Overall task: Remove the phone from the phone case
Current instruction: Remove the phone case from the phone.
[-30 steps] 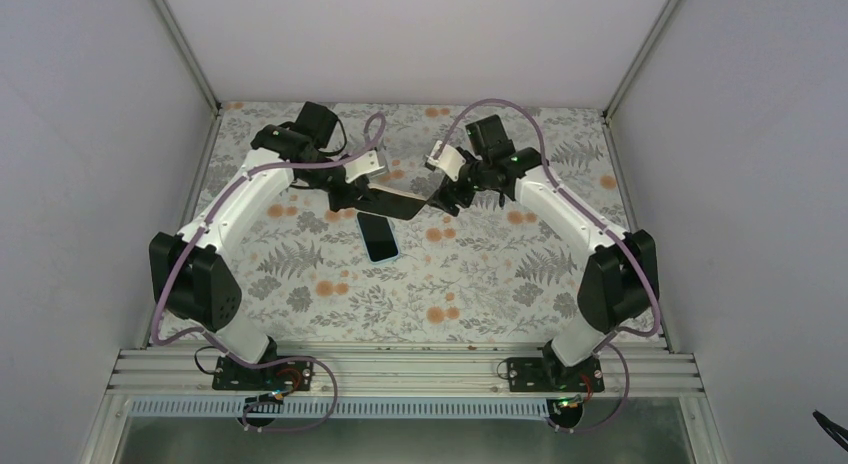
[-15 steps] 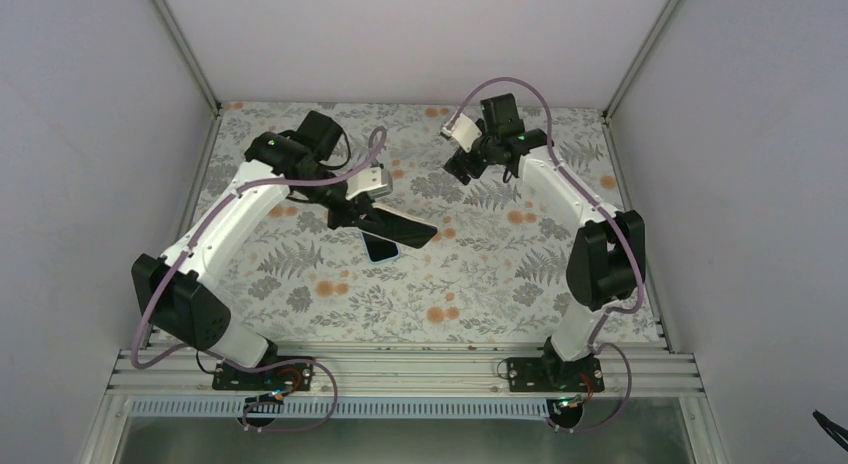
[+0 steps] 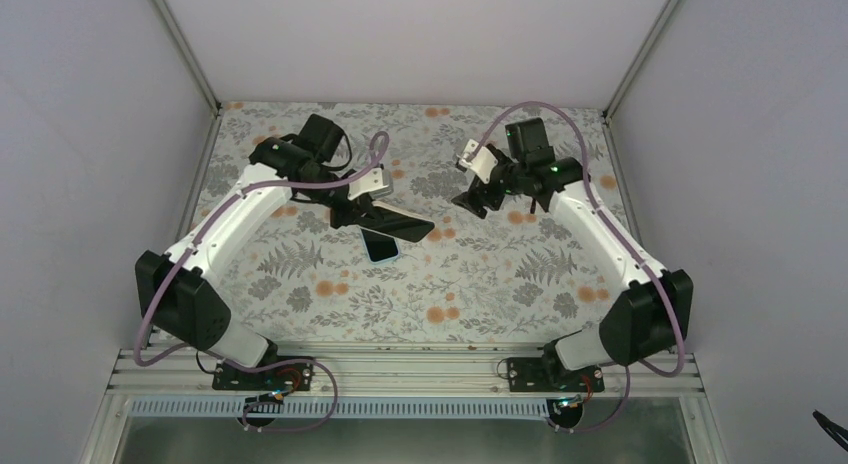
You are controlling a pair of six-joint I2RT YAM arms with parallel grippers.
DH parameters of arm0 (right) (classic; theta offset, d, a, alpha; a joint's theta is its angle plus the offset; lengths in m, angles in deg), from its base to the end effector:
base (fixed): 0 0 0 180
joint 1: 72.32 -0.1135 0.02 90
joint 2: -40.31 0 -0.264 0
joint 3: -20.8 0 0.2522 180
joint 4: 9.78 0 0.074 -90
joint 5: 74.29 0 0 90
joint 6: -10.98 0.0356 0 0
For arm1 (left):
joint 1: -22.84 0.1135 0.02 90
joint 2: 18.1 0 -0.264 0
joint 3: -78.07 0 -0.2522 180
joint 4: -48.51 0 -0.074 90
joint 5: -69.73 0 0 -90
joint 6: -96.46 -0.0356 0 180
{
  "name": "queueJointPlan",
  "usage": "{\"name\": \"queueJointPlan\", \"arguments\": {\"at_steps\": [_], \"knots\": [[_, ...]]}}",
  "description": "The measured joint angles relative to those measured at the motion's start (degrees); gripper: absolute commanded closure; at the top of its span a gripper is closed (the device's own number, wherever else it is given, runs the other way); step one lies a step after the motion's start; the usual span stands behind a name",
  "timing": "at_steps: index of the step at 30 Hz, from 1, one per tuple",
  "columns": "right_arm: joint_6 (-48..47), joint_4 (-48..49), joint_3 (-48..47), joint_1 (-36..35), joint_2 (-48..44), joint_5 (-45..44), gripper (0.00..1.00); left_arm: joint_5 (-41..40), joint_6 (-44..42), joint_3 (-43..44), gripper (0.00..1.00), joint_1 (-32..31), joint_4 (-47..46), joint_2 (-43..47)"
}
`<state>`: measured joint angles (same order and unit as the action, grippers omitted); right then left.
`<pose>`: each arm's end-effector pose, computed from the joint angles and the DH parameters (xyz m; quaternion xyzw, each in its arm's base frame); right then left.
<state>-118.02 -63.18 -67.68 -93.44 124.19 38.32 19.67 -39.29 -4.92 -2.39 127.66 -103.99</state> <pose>0.2876 0.1258 0.3158 -0.5195 0.7599 0.1277 0.3693 0.2494 -0.1428 0.3315 0.5886 0.7135 -0.2980 0.2359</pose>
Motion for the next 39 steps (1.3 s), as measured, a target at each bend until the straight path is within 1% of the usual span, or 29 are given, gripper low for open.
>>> {"name": "queueJointPlan", "arguments": {"at_steps": [5,12,28,39], "knots": [[-0.98,-2.62,2.14,-1.49,-2.47,3.85,0.04,-0.55,0.17,0.00,0.98,0.00,-1.40,-1.25],[-0.79,-3.06,7.10,-3.93,-2.51,5.01,0.05,-0.26,0.35,0.17,0.98,0.00,-2.60,-1.64],[1.31,2.43,7.96,-3.93,-2.67,3.93,0.06,1.05,0.35,0.33,0.98,-0.02,-2.73,-2.29],[1.20,2.60,7.06,-3.91,-0.90,4.66,0.07,0.98,0.79,0.33,0.98,-0.02,-3.26,-2.40]]}}
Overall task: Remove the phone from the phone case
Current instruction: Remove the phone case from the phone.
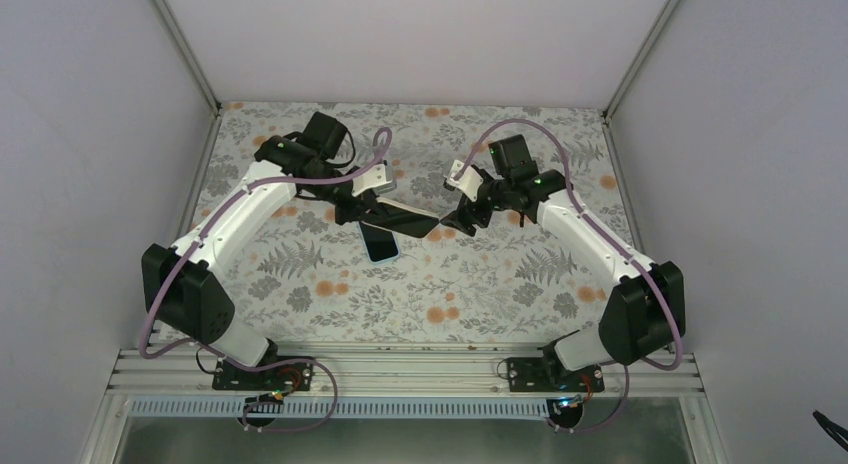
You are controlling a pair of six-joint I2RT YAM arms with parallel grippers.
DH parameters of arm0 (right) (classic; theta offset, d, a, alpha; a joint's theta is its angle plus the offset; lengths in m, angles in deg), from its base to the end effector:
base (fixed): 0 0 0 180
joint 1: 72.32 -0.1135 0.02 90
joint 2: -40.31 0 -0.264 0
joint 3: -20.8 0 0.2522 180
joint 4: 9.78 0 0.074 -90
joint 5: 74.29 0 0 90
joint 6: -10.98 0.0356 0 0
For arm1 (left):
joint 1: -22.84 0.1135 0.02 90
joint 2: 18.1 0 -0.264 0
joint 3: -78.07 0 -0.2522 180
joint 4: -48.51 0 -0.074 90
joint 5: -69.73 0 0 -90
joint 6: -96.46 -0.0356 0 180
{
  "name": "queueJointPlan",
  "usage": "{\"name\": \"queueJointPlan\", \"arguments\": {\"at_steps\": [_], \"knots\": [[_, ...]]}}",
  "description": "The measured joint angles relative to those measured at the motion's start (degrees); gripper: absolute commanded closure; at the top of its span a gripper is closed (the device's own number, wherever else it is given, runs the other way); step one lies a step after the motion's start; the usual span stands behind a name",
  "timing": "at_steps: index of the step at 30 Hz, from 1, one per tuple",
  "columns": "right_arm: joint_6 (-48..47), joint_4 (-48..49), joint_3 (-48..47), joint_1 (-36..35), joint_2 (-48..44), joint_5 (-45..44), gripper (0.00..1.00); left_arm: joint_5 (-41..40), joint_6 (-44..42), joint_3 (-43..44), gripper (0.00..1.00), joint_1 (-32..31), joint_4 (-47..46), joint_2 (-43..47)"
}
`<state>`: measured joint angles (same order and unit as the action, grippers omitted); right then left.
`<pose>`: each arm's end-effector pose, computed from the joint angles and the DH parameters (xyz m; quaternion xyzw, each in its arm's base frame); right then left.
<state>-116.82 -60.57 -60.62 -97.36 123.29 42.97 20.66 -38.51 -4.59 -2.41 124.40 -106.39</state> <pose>0.2689 0.1436 0.2850 -0.5444 0.7453 0.1868 0.3364 0.2622 -0.1494 0.3243 0.5853 0.7105 -0.3053 0.2439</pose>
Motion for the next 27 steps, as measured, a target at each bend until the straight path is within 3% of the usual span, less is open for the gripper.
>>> {"name": "queueJointPlan", "arguments": {"at_steps": [27], "knots": [[-0.70,0.15,-0.39,0.76,1.20,1.40,0.07,-0.09,0.63,0.00,0.98,0.02,-0.81,-0.11]]}}
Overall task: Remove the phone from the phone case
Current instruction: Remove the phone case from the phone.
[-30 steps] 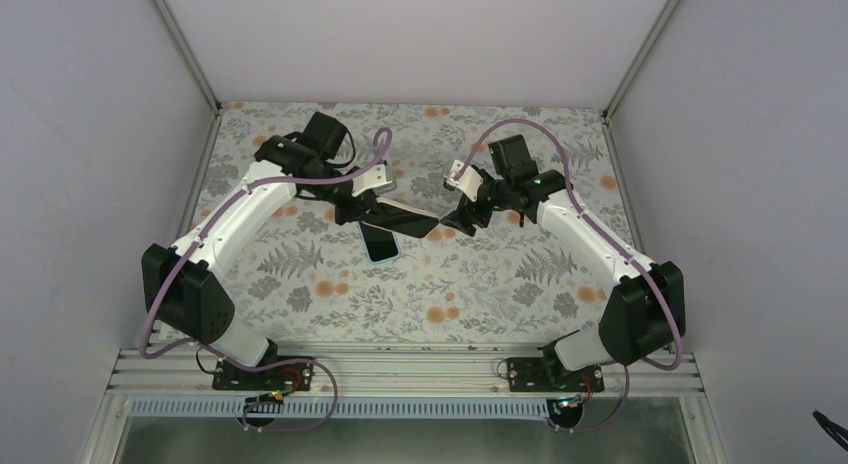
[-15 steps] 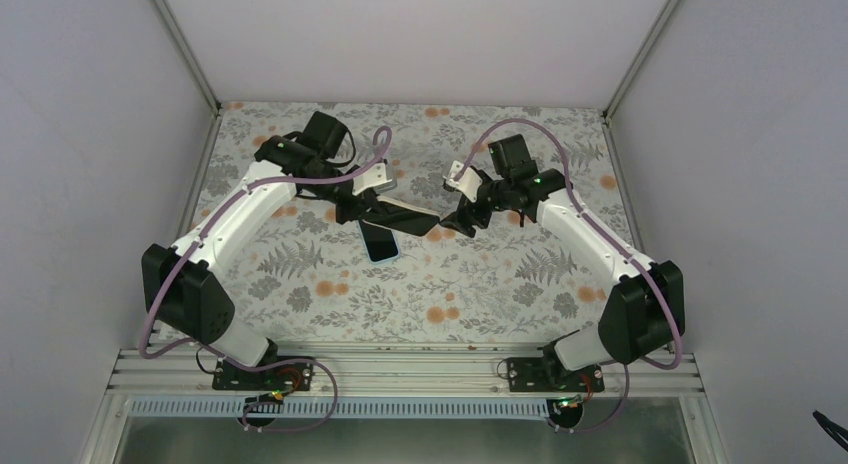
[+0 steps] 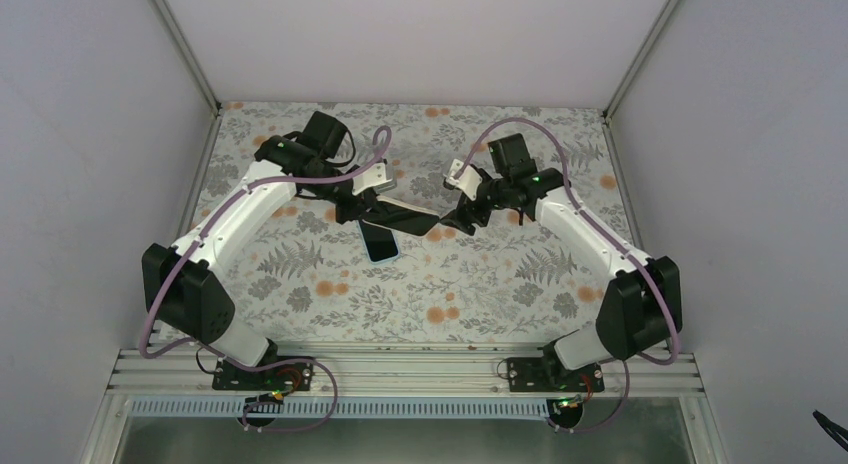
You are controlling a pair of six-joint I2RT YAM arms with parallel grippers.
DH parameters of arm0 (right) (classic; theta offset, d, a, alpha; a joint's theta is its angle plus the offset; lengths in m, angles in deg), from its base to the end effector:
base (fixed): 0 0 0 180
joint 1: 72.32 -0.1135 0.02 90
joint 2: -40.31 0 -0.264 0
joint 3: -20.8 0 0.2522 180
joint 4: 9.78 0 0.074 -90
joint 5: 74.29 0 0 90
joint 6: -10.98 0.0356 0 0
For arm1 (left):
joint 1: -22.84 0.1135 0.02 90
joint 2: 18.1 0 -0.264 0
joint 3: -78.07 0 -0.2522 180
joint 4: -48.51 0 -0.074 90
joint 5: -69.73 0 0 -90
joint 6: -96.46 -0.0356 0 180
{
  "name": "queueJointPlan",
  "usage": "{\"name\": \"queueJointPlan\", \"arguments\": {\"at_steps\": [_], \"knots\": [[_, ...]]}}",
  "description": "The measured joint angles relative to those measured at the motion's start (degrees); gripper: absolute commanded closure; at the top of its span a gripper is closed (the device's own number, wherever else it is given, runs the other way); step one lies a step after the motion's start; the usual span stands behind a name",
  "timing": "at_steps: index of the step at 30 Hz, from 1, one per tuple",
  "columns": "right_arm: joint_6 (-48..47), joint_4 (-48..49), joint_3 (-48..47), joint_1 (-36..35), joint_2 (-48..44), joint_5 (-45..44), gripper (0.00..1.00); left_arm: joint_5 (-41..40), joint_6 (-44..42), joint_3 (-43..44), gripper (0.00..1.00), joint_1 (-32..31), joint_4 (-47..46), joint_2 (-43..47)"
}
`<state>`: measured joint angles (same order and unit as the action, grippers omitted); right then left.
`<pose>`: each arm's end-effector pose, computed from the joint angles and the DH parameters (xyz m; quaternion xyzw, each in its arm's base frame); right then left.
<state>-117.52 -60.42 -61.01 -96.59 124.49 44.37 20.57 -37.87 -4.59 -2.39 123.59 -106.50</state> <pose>0.2742 0.1424 0.2817 -0.5455 0.7435 0.1948 0.3341 0.2638 -0.1500 0.3243 0.5823 0.7120 -0.3045 0.2477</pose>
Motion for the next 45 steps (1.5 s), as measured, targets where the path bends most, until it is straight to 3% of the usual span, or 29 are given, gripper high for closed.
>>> {"name": "queueJointPlan", "arguments": {"at_steps": [17,27,45], "knots": [[-1.05,0.81,-5.79,1.55,5.33,-0.17,0.06,0.52,-0.66,-0.35,0.98,-0.55,1.09,-0.02],[-2.84,-3.26,-2.56,2.25,-1.53,1.64,0.06,-0.37,-0.61,-1.84,0.98,-0.55,0.00,0.02],[-3.52,-5.05,-1.40,2.23,-1.60,3.91,0.07,-0.02,-0.04,-0.17,0.98,-0.57,-0.11,-1.51]]}}
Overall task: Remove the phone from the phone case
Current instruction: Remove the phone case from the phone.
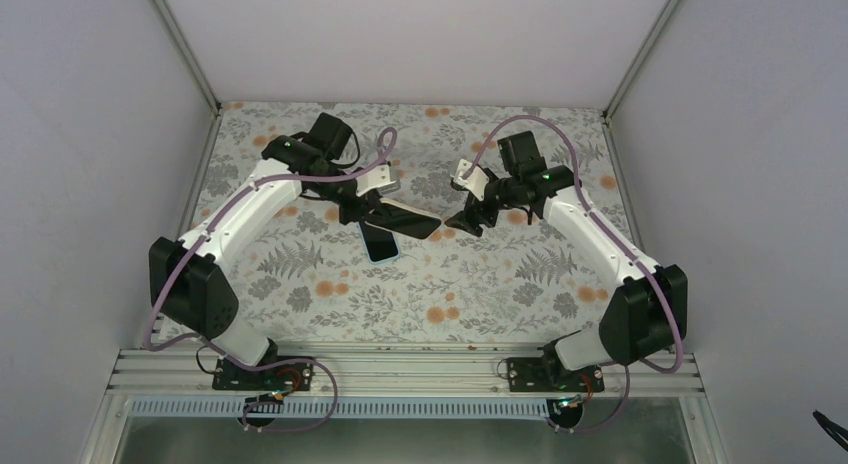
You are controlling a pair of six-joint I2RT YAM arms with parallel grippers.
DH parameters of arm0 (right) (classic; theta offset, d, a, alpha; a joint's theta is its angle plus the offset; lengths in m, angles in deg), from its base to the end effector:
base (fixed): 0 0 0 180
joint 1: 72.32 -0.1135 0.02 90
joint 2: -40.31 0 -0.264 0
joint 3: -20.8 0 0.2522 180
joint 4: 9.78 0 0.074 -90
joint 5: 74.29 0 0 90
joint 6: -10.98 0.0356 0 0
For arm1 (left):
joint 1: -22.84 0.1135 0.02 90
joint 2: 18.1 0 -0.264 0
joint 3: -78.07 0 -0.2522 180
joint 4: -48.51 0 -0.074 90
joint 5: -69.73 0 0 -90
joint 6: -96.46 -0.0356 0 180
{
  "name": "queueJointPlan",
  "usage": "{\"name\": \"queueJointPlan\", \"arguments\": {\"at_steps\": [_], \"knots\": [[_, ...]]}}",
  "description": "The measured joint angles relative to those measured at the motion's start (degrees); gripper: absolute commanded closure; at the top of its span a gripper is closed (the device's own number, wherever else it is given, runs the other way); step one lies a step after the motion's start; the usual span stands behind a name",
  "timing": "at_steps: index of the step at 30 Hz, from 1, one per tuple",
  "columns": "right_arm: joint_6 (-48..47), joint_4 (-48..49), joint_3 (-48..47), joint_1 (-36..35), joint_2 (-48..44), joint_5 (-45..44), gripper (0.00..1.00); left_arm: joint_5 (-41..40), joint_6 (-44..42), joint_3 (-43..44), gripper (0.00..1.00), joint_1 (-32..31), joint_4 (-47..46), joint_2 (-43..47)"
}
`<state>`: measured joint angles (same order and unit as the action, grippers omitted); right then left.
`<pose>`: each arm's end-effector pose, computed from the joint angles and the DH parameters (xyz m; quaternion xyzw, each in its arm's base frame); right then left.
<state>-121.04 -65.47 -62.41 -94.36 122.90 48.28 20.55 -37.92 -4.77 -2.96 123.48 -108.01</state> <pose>0.2687 0.1295 0.2928 -0.5570 0.7316 0.2135 0.3301 0.2672 -0.1550 0.3159 0.5838 0.7137 -0.3084 0.2339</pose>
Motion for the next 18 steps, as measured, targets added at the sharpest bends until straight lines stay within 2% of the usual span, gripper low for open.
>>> {"name": "queueJointPlan", "arguments": {"at_steps": [18], "knots": [[0.04,1.90,-0.02,0.02,2.97,0.00,0.07,0.11,0.07,0.55,0.98,-0.28,0.22,-0.57]]}}
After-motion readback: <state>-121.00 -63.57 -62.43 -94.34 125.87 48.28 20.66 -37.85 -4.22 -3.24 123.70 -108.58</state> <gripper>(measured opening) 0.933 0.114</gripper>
